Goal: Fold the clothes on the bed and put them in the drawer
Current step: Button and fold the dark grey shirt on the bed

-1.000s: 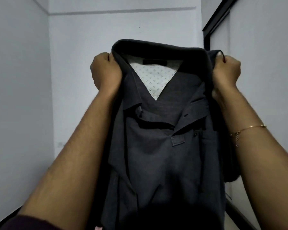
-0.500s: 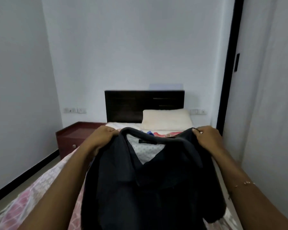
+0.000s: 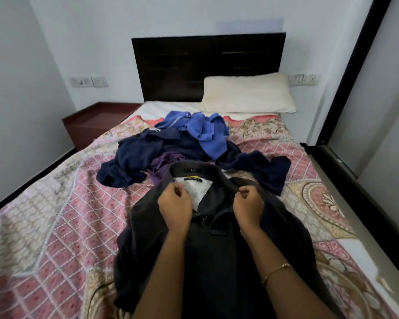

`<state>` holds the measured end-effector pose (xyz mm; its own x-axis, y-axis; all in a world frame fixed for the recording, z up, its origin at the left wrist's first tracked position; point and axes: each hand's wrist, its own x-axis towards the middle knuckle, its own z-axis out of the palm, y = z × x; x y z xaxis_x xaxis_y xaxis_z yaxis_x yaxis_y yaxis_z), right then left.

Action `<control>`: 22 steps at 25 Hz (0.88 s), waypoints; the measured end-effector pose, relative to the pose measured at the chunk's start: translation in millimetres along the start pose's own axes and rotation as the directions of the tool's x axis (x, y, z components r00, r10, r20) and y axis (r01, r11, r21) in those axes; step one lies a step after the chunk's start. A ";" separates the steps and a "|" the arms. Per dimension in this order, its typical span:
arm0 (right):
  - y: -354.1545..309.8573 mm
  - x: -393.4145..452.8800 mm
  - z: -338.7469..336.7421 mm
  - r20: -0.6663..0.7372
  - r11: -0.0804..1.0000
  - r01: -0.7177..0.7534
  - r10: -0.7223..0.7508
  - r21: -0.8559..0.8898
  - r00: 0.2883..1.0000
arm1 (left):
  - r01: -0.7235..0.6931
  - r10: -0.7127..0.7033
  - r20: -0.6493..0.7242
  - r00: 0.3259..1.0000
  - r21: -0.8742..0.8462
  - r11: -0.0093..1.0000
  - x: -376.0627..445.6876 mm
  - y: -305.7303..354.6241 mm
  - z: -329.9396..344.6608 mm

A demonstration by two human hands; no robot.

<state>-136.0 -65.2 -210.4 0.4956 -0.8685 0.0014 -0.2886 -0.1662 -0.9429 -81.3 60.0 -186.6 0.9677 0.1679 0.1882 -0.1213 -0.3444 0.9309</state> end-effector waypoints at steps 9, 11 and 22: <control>50.6 -7.3 17.7 -0.140 0.989 -0.072 0.054 -0.130 0.989 | 0.274 -0.269 -0.100 0.958 0.043 0.961 -48.5 -46.1 22.8; 51.2 -6.2 18.7 -0.123 0.983 -0.045 0.024 -0.176 0.992 | 0.359 -0.371 -0.085 0.925 -0.128 0.925 -33.3 -46.2 25.3; 28.7 10.4 36.4 0.025 0.896 0.347 -0.368 0.276 0.930 | 0.036 -0.029 0.062 0.998 -0.113 0.993 -16.7 -60.5 70.9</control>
<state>-109.3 -62.1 -249.6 0.5871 -0.7347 0.3398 0.1397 -0.3215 -0.9365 -74.4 12.6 -268.3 0.9827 0.1201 0.1410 -0.1103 -0.2319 0.9665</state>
